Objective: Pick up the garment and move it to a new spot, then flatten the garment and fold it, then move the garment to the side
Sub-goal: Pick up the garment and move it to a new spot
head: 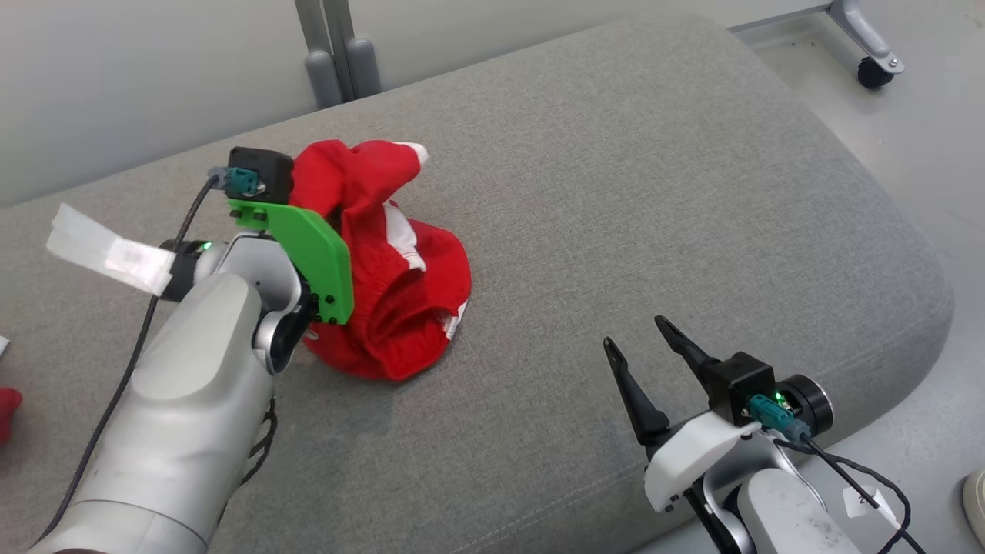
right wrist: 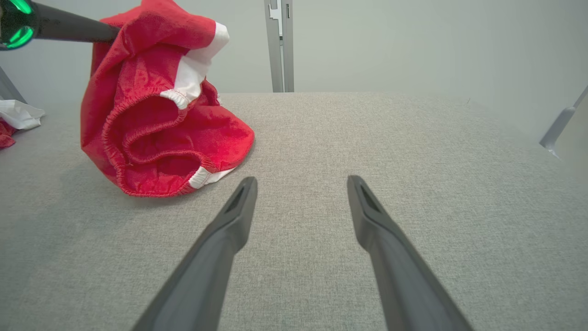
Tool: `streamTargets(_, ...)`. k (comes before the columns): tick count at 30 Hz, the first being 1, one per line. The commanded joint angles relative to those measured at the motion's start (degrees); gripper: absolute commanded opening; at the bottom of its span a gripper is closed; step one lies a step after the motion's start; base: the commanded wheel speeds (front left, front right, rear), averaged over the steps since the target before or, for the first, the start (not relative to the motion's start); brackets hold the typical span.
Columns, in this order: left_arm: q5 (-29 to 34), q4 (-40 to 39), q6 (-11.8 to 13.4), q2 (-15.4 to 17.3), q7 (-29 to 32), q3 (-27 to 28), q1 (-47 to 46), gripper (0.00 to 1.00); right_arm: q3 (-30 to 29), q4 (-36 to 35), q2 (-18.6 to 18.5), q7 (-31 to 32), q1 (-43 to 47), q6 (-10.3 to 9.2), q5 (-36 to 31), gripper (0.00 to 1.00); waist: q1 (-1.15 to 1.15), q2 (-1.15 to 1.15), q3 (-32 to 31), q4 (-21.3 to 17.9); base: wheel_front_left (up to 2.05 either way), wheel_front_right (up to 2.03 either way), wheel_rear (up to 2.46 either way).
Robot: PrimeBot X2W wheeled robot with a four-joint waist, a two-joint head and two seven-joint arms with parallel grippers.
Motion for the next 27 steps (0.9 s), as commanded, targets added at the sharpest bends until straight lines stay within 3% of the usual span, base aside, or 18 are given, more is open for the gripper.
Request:
streamTargets(1, 0.7, 1.4, 1.4, 1.1, -1.6, 0.5, 0.7, 0.0, 0.0, 0.1, 0.0, -0.5, -0.5, -0.02, 0.3, 1.0, 0.0, -0.01, 1.4, -1.2, 0.0, 0.0, 0.0)
streamTargets(2, 1.5, 2.4, 2.8, 1.7, -3.3, 0.7, 0.5, 0.29, -0.1, 0.2, 0.0, -0.5, -0.6, -0.02, 0.3, 1.0, 0.0, -0.01, 1.5, -1.1, 0.0, 0.0, 0.0)
streamTargets(3, 2.3, 3.3, 4.0, 2.0, -4.8, 0.7, 0.3, 1.0, -0.2, 0.2, 0.0, -0.5, -0.6, -0.02, 0.3, 1.0, 0.0, -0.01, 1.5, -1.0, 0.0, 0.0, 0.0)
streamTargets(6, 3.5, 6.3, 7.1, 2.4, -8.4, 1.0, 0.1, 1.0, -0.2, 0.4, 0.0, -0.4, -0.3, -0.02, 0.2, 1.0, 0.0, -0.01, 1.2, 0.0, 0.0, 0.0, 0.0)
streamTargets(12, 5.0, 11.1, 9.8, 3.4, -10.7, 0.3, -0.2, 1.0, -0.6, 0.8, 0.0, -0.2, 0.5, -0.02, 0.0, 1.0, 0.0, -0.01, -0.6, 2.7, 0.0, 0.0, 0.0)
streamTargets(18, 4.4, 8.9, 5.8, 0.7, -12.7, -1.1, 1.3, 1.0, -2.7, 0.5, 0.0, 0.5, 2.2, -0.02, -0.7, 1.0, 0.0, -0.01, -3.0, 6.3, 0.0, 0.0, 0.0)
streamTargets(27, 5.7, 0.3, 3.5, -4.3, -13.9, -6.3, 5.8, 1.0, -5.9, -1.4, 0.0, 1.3, 3.8, -0.02, -1.7, 1.0, 0.0, -0.01, -3.0, 7.6, 0.0, 0.0, 0.0)
